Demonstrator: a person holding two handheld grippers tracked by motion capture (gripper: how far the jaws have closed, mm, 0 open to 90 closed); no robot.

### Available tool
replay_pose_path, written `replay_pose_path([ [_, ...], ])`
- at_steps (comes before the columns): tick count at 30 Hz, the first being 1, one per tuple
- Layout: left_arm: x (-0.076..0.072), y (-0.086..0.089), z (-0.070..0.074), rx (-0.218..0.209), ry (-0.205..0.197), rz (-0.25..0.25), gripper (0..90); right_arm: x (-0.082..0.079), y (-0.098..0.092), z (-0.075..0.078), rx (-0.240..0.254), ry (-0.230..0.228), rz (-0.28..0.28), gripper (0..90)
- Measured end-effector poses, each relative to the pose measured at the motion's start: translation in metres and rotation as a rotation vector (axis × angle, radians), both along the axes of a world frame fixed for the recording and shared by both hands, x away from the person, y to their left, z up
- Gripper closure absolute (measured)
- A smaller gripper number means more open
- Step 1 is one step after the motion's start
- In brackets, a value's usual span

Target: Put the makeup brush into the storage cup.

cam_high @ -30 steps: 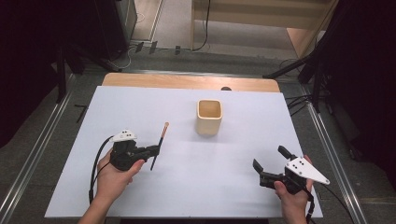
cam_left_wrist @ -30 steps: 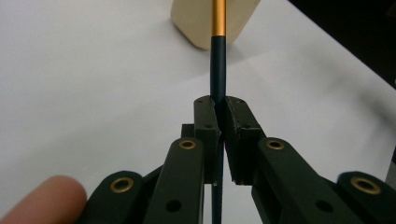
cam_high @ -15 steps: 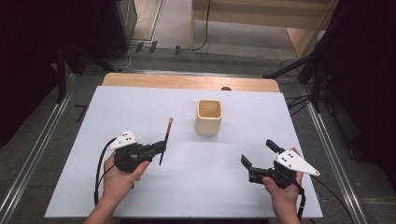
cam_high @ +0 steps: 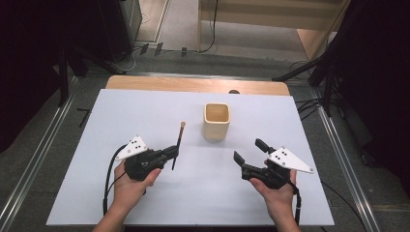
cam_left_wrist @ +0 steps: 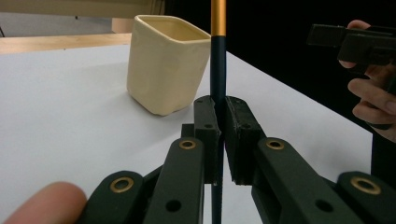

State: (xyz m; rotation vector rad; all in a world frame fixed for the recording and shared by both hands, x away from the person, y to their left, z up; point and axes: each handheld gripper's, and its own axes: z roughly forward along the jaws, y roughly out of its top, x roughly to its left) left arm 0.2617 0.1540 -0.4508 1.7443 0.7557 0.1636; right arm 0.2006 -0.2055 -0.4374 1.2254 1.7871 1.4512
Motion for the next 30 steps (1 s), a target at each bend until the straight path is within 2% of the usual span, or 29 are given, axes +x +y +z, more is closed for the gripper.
replay_pose_path([
  [6, -0.001, -0.003, -0.001, -0.009, -0.010, 0.001, 85.0, 0.004, 0.019, 0.007, 0.021, 0.012, 0.013, 23.6],
  [14, -0.002, -0.006, -0.001, -0.022, -0.025, -0.002, 85.0, 0.013, 0.046, 0.012, 0.083, 0.035, 0.080, 35.5],
  [30, -0.006, -0.014, -0.003, -0.041, -0.041, -0.024, 85.0, 0.025, 0.084, 0.011, 0.138, 0.069, 0.136, 42.8],
])
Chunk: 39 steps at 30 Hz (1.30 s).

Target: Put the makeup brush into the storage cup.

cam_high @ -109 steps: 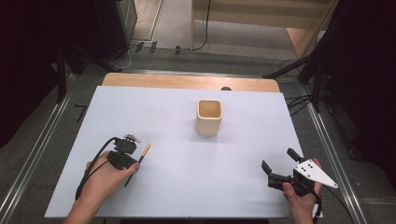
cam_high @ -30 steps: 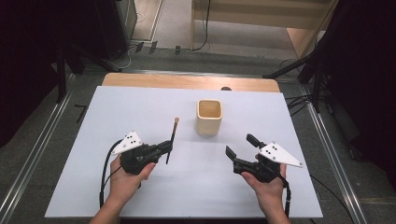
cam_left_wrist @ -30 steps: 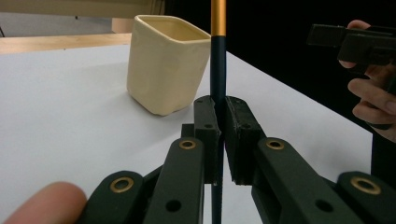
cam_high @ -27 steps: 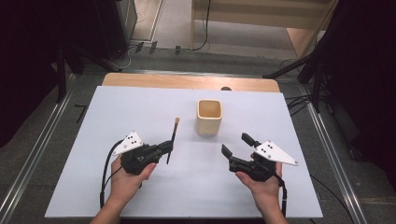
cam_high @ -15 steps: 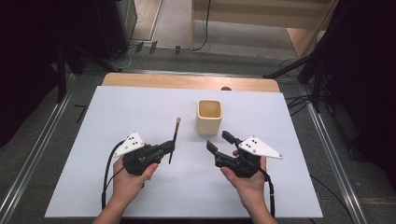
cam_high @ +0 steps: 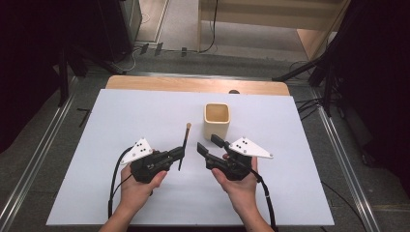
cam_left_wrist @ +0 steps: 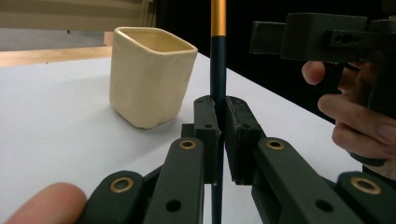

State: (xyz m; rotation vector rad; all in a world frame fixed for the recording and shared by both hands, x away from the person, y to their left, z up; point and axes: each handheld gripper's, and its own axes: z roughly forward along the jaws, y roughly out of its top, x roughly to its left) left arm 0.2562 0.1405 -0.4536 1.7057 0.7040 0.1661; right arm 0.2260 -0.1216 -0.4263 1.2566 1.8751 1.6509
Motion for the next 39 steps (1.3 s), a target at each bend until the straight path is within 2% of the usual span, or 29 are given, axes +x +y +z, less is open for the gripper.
replay_pose_path([
  [11, -0.001, -0.003, 0.000, -0.013, -0.005, -0.006, 85.0, 0.004, 0.016, 0.000, 0.014, 0.008, 0.017, 44.1],
  [21, -0.003, -0.008, -0.001, -0.017, -0.009, -0.016, 85.0, 0.008, 0.027, 0.000, 0.036, 0.026, 0.023, 48.9],
  [32, -0.004, -0.009, -0.002, -0.018, -0.026, -0.023, 85.0, 0.012, 0.035, -0.002, 0.063, 0.063, 0.001, 59.4],
  [39, -0.005, -0.010, -0.002, -0.019, -0.034, -0.026, 85.0, 0.014, 0.038, -0.003, 0.081, 0.082, 0.011, 66.1],
])
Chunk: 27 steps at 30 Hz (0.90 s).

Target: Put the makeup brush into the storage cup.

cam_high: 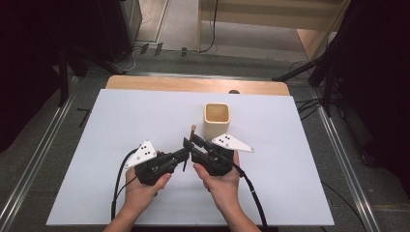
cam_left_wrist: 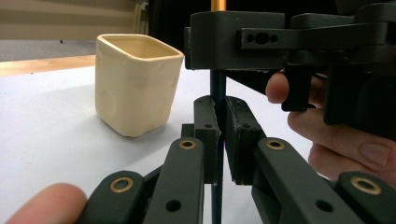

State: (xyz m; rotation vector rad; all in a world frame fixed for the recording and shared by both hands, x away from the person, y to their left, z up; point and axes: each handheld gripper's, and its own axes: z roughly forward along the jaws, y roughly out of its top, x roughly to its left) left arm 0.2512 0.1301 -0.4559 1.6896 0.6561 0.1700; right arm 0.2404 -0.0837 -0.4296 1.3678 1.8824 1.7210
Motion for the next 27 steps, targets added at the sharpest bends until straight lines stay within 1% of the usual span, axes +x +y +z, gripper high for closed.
replay_pose_path([
  [2, -0.0001, -0.0003, -0.0001, 0.001, -0.002, 0.000, 84.9, 0.0011, 0.0003, -0.0002, 0.013, 0.008, 0.000, 67.1],
  [5, -0.0007, -0.0011, -0.0005, -0.001, -0.004, -0.001, 85.0, 0.0017, 0.0003, -0.0002, 0.019, 0.014, 0.002, 68.1],
  [9, -0.0008, -0.0013, -0.0005, -0.001, -0.006, -0.001, 85.0, 0.0028, 0.0009, 0.0002, 0.034, 0.016, 0.002, 70.6],
  [16, -0.0010, -0.0017, -0.0006, 0.003, -0.010, -0.003, 85.0, 0.0042, 0.0022, 0.0002, 0.042, 0.023, 0.009, 72.8],
  [19, -0.0008, -0.0018, -0.0006, -0.001, -0.012, -0.002, 85.0, 0.0046, 0.0024, 0.0000, 0.047, 0.027, 0.011, 73.9],
  [23, -0.0006, -0.0017, -0.0007, -0.001, -0.012, -0.002, 85.0, 0.0052, 0.0029, -0.0005, 0.051, 0.027, 0.018, 76.9],
  [27, -0.0006, -0.0017, -0.0007, 0.001, -0.013, -0.001, 84.9, 0.0060, 0.0029, -0.0012, 0.060, 0.036, 0.018, 82.8],
])
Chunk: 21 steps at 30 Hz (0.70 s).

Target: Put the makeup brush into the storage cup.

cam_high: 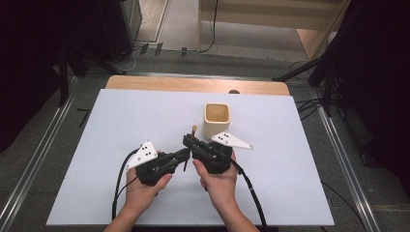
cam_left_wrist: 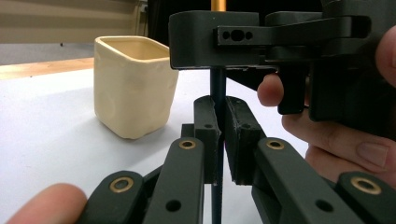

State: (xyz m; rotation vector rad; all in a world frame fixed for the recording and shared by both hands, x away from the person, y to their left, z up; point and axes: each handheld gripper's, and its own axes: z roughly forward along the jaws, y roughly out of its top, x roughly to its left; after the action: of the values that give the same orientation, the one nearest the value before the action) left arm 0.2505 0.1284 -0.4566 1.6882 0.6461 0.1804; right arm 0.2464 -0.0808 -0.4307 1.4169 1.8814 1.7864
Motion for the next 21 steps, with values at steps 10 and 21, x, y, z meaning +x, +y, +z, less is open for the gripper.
replay_pose_path([
  [10, 0.001, 0.001, 0.000, -0.002, 0.008, -0.005, 84.9, 0.000, 0.001, -0.001, -0.009, -0.010, 0.003, 83.9],
  [21, 0.002, 0.013, 0.004, -0.021, 0.024, -0.080, 0.0, -0.002, -0.004, 0.004, -0.025, -0.055, -0.019, 83.9],
])
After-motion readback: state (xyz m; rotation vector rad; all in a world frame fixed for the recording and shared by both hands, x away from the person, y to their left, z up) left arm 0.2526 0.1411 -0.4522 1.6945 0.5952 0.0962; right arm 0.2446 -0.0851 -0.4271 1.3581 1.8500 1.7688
